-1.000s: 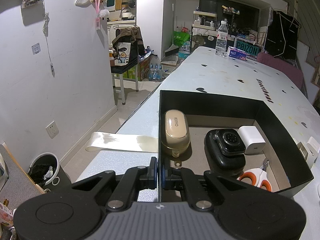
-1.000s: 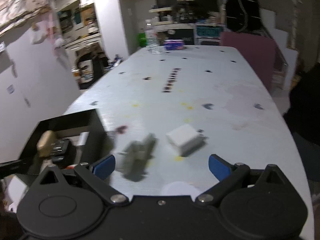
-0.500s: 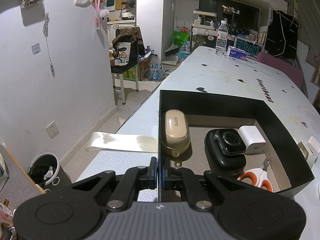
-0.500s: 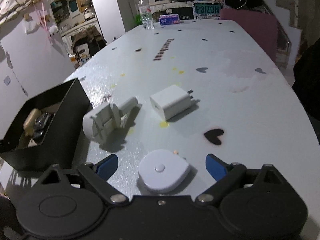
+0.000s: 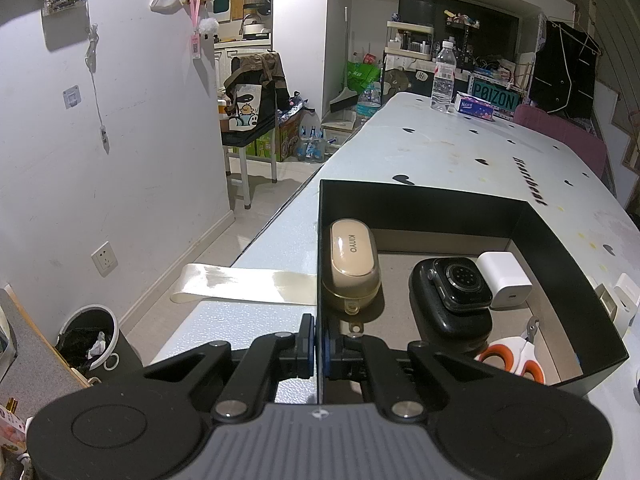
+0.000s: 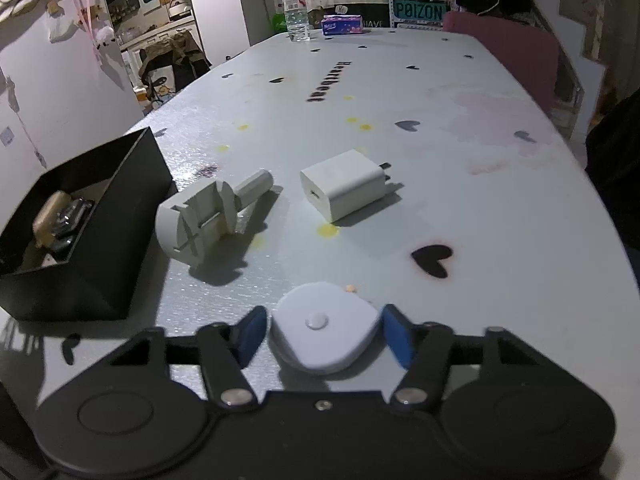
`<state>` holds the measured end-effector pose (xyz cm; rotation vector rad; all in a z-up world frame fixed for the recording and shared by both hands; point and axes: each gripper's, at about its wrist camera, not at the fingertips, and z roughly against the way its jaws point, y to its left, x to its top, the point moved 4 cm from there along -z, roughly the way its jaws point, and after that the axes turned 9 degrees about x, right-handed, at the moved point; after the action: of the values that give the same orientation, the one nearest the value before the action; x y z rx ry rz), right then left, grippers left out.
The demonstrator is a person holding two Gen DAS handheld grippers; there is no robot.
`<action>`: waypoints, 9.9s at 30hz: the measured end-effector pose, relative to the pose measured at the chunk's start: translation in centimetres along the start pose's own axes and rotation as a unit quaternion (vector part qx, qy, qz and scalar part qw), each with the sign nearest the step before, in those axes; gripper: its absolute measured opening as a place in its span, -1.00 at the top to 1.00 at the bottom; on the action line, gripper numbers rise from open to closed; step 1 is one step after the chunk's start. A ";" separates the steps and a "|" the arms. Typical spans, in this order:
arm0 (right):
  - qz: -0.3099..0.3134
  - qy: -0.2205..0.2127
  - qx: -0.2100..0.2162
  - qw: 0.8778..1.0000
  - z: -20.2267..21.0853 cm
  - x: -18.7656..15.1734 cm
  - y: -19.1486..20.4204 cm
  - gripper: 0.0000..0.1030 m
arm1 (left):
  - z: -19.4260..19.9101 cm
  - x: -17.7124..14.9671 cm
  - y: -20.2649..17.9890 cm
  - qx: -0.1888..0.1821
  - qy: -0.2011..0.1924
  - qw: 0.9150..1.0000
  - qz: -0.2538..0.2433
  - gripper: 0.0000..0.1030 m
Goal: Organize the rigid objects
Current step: 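Grasp the white round tape measure with the right gripper, then lower the tape measure into the black box and open the right gripper, then move the right gripper back over the white plug adapter, then grasp the white plug adapter with the right gripper, then lower the plug adapter into the black box and open the right gripper, then move the right gripper over the white cube charger on the table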
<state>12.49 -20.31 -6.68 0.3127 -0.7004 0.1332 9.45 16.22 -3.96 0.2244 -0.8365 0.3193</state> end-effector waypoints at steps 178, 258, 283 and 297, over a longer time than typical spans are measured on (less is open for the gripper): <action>0.018 -0.076 0.164 0.983 -2.2 9.8 16.3 0.58 | -0.1 0.2 0.1 -0.007 0.015 0.999 0.028 0.88; 0.271 0.004 0.051 0.961 -2.6 5.8 22.2 0.04 | -0.4 0.0 0.7 -0.012 0.017 0.999 0.031 0.87; 0.138 0.027 0.098 0.985 -1.7 7.2 17.7 0.41 | -0.5 0.0 0.5 -0.017 0.018 0.999 0.034 0.86; 0.141 -0.052 0.116 0.982 3.5 7.1 15.9 -0.83 | -0.5 0.0 0.5 -0.016 0.018 0.999 0.033 0.87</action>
<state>12.19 -6.27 4.23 0.4450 -0.8320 0.4725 9.62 16.88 -4.25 0.1607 -0.8147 0.3705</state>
